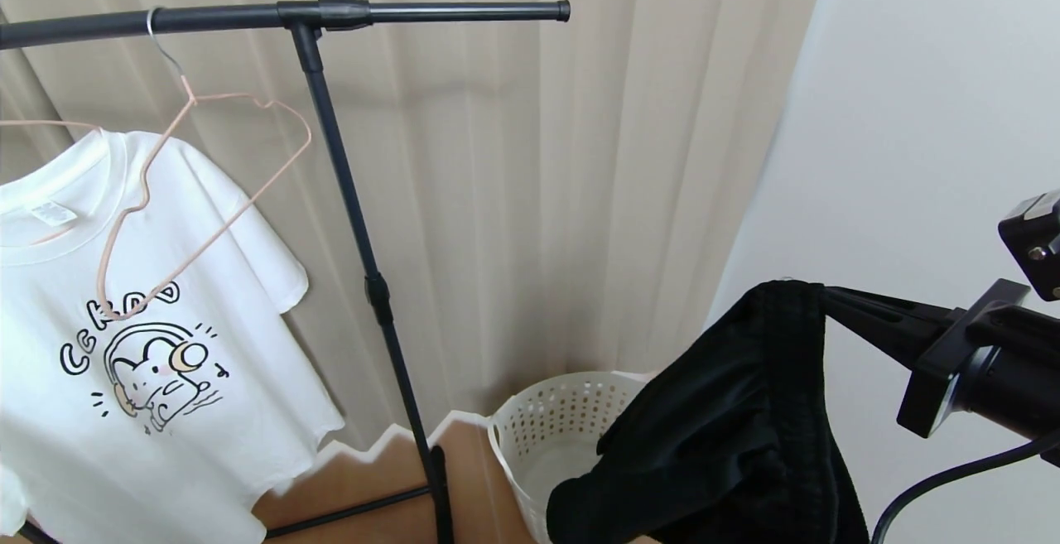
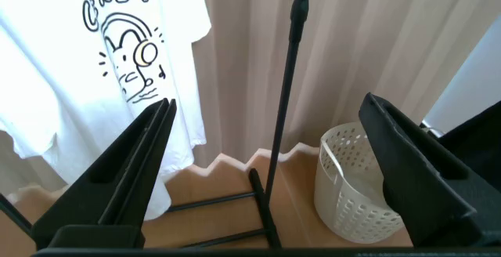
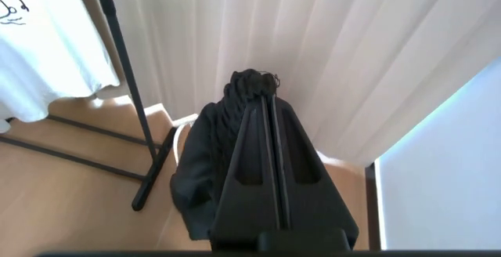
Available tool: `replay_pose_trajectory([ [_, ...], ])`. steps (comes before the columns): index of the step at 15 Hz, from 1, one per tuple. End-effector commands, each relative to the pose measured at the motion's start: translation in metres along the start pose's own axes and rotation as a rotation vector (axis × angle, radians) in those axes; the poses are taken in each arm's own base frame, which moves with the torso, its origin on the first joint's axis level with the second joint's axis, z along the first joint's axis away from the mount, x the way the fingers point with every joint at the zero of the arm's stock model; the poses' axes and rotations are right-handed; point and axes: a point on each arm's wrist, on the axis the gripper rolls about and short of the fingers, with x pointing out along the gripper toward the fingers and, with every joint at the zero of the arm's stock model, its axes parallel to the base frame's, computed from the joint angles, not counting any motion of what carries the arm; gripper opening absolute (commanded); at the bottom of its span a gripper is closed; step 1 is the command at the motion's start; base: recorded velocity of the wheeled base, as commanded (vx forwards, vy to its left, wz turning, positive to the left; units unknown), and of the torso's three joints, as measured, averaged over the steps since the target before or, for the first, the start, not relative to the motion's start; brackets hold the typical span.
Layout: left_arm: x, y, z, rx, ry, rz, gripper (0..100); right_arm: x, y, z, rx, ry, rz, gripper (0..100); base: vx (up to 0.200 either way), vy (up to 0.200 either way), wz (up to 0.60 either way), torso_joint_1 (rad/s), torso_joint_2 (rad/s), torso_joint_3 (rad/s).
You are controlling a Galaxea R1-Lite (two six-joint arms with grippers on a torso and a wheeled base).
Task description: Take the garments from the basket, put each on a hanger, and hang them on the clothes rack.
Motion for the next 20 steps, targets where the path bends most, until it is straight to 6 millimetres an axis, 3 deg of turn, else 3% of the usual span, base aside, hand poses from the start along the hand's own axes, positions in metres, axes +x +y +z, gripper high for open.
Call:
replay_pose_trajectory([
  [1,0.0001,0.0000,0.0000,0.000,0.001,0.001,100,0.0009,0.0001,-0.0006,0.000,0.004,0.001,0,0.000,0.000,0.00,0.159,-0.49,-0.290],
  [13,0.0001,0.0000,0.0000,0.000,0.001,0.001,100,0.0006,-0.0002,-0.0002,0.000,0.002,-0.003,0,0.000,0.000,0.00,0.211,-0.56,-0.342],
  [20,0.0001,0.0000,0.0000,-0.002,0.001,0.002,100,0.0009,-0.0001,-0.0013,0.000,0.006,-0.004,0,0.000,0.000,0.00,0.176,-0.40,-0.299],
])
